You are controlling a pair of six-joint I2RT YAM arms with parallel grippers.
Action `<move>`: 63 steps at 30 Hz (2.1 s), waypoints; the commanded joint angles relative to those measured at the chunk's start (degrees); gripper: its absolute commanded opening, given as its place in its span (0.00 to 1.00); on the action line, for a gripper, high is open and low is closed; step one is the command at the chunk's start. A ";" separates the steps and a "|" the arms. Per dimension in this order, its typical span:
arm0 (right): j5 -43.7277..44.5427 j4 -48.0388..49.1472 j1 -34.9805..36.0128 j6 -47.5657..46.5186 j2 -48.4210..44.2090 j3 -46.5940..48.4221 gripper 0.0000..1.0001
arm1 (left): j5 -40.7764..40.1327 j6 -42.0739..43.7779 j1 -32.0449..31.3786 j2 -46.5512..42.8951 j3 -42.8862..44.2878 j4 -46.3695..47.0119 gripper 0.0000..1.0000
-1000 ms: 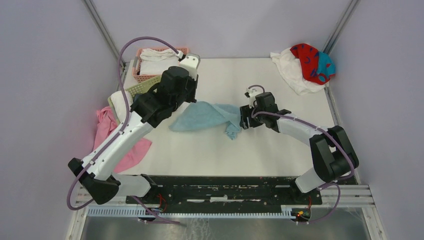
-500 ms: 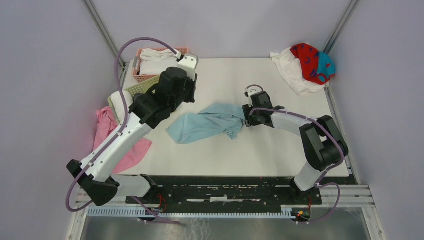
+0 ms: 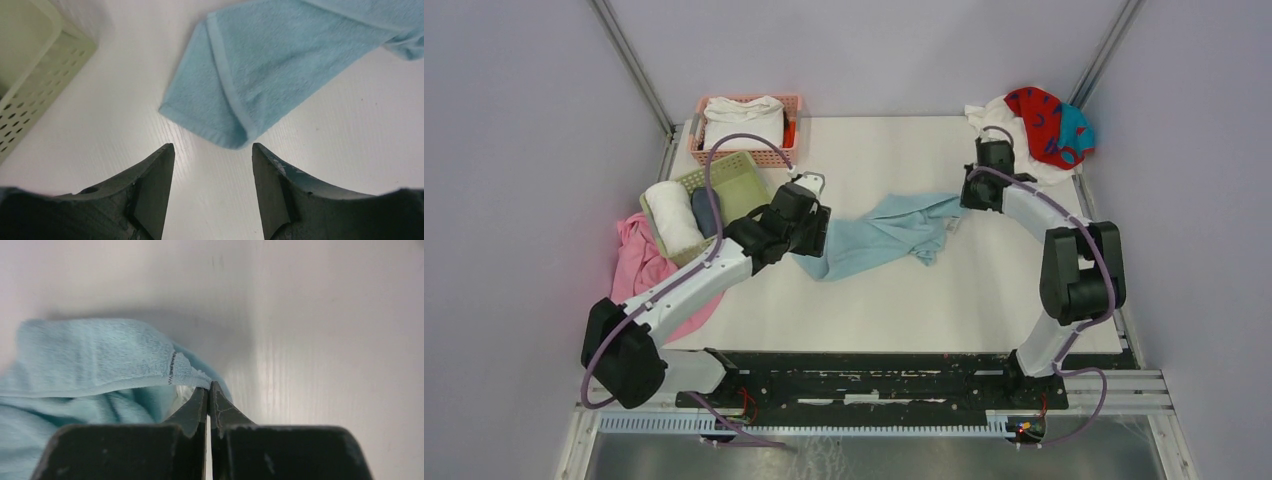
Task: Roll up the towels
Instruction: Flatten out the towel at the center of the board.
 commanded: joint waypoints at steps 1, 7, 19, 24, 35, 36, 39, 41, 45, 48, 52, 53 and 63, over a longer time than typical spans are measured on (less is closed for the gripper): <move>-1.94 -1.40 -0.80 0.66 -0.52 10.66 0.03 | 3.95 -5.14 1.84 1.33 -2.67 9.03 0.67; -5.48 -3.09 -0.85 0.11 -0.57 11.78 0.04 | 10.65 -7.43 3.28 8.20 -1.65 14.76 0.68; -6.04 -3.03 -0.80 -1.45 -1.95 7.25 0.06 | 18.72 -15.63 5.97 23.11 2.06 24.09 0.64; -6.17 -2.61 -0.84 -1.39 -2.19 6.38 0.06 | 21.61 -19.88 6.91 26.49 0.86 27.82 0.63; -6.26 -2.30 -0.80 -1.40 -1.99 6.14 0.07 | 27.49 -23.28 6.88 31.17 1.04 31.32 0.59; -6.22 -2.30 -0.80 -1.39 -2.05 6.19 0.07 | 28.14 -23.55 6.90 31.24 0.87 31.79 0.58; -6.46 -2.22 -0.84 -1.31 -2.20 5.95 0.07 | 29.85 -24.52 6.88 30.79 0.39 33.39 0.57; -6.56 -2.13 -0.80 -1.30 -2.26 5.89 0.07 | 30.83 -25.12 6.93 29.46 -0.29 35.07 0.56; -6.95 -1.95 -0.80 -1.23 -2.25 6.03 0.08 | 31.93 -25.49 6.90 27.90 -0.13 36.48 0.55; -7.37 -1.91 -0.85 -1.06 -1.93 6.05 0.08 | 33.24 -25.70 6.92 28.36 0.46 37.14 0.55; -7.62 -1.82 -0.78 -0.95 -1.63 5.88 0.08 | 34.25 -27.09 6.93 28.39 -0.58 40.13 0.51; -7.66 -1.78 -0.78 -0.95 -1.63 5.88 0.08 | 34.43 -27.47 6.93 28.17 -1.19 41.22 0.50; -8.95 -1.57 -0.71 -0.65 0.06 6.45 0.10 | 34.59 -29.36 6.91 29.17 -4.74 46.53 0.32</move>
